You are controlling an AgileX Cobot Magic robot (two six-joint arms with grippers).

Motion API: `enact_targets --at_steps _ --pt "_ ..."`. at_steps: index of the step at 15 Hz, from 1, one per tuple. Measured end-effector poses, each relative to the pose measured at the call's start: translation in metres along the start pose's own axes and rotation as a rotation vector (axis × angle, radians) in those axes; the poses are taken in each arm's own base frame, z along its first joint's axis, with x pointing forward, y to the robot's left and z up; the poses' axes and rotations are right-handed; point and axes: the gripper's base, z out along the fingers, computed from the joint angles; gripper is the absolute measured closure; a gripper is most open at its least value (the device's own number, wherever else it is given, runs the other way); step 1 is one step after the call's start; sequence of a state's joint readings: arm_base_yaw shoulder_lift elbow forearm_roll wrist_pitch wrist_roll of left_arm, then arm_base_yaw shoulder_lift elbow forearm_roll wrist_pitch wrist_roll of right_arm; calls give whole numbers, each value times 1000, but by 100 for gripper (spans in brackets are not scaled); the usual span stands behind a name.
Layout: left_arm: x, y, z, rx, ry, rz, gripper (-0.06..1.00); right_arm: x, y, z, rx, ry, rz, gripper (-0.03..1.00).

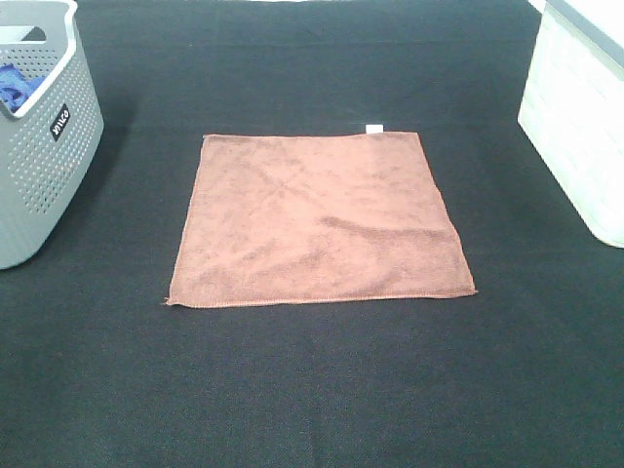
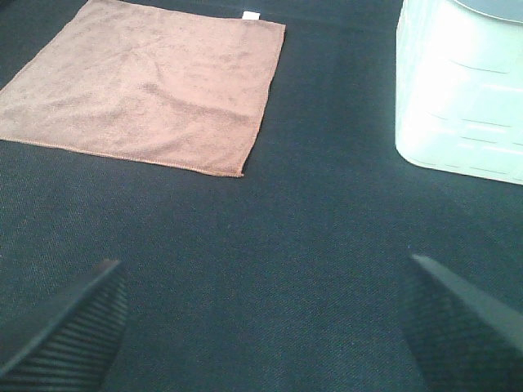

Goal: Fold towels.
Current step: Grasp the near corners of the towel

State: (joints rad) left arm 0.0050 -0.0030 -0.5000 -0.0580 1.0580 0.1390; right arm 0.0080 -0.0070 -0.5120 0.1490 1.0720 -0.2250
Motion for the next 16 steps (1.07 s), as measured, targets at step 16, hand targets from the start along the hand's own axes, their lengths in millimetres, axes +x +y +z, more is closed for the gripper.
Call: enact_targets --at_steps 16 --pt "0 0 0 0 -1 0 40 0 0 0 0 0 0 12"
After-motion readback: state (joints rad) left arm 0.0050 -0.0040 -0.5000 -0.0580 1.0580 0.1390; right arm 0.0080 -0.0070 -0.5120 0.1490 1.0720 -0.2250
